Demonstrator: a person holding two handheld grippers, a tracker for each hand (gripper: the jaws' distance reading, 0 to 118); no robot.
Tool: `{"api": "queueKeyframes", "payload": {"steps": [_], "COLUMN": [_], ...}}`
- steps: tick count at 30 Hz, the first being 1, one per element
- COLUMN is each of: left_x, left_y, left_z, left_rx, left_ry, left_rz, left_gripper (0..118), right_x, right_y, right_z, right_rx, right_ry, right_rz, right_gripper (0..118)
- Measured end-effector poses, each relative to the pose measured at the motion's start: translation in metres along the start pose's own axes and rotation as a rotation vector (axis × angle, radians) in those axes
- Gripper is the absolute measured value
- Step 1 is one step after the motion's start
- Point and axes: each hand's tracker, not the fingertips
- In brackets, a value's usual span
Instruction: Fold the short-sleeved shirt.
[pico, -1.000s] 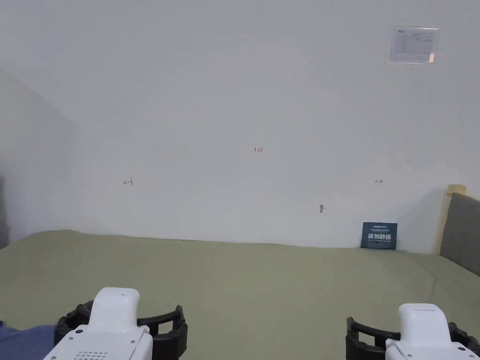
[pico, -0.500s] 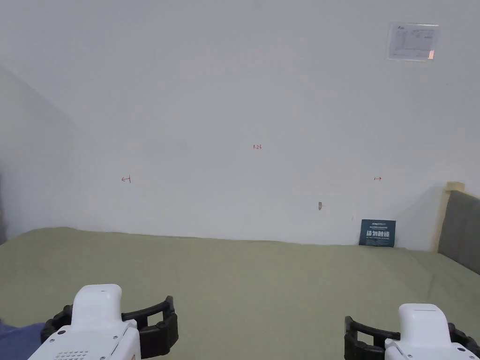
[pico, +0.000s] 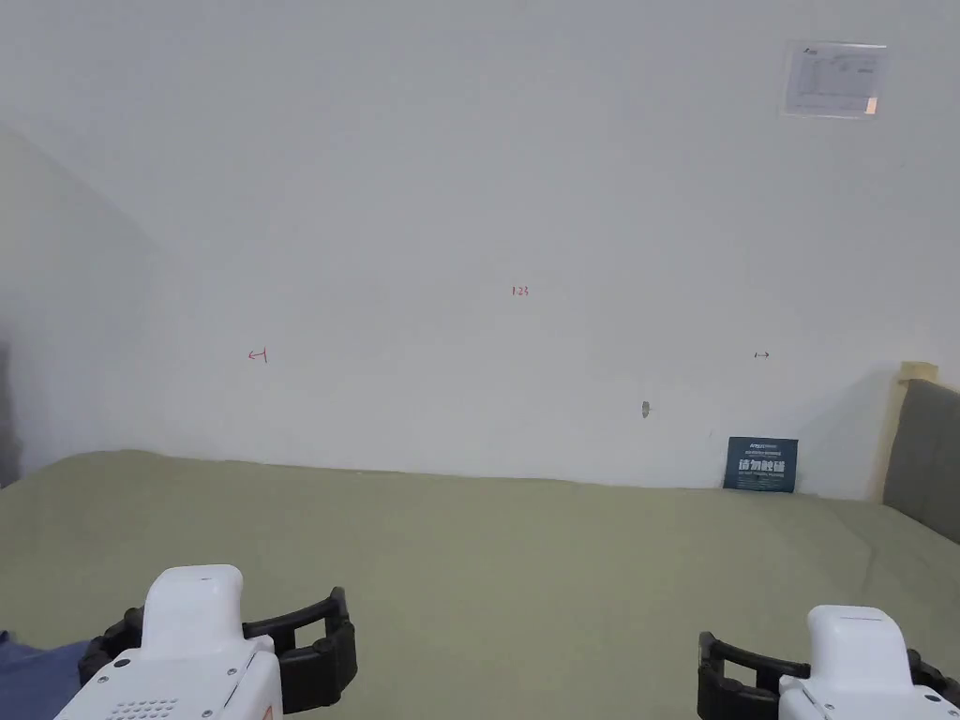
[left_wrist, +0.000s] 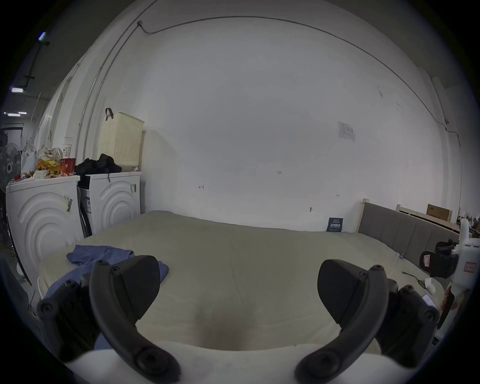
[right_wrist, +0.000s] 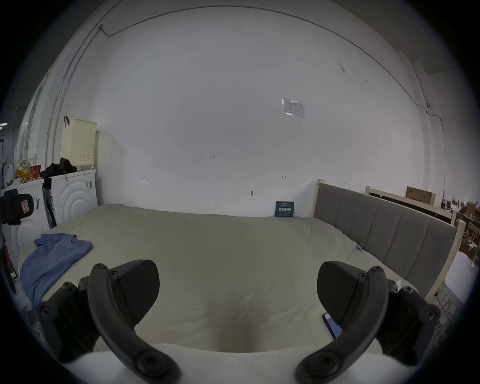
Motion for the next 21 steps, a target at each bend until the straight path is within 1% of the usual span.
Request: {"api": "queueKeyframes", "payload": {"steps": [9,14,21], "left_x": [-0.0008,-0.0005,-0.0017], "left_y": [0.0009,0.0017,0.0024], "left_z": [-0.0002,0.0001,0.0004], "left_rx": [-0.001,0.006,0.007], "left_ry": [-0.001,-0.006,-0.037], "left_rz": [-0.006,-0.034,-0.024], "left_gripper": [118,118,118], "right_x": [-0.0025,-0.0021,-0.0006], "right_y": [0.0008,0.0014,0.0014], "right_z": [0.0005,0.0009,0.0006], "right_rx": [0.003,0.005,0.003], "right_ry": [0.005,0.005,0.002], "right_rz": [0.018,0.021,0.030], "right_gripper": [118,118,118]}}
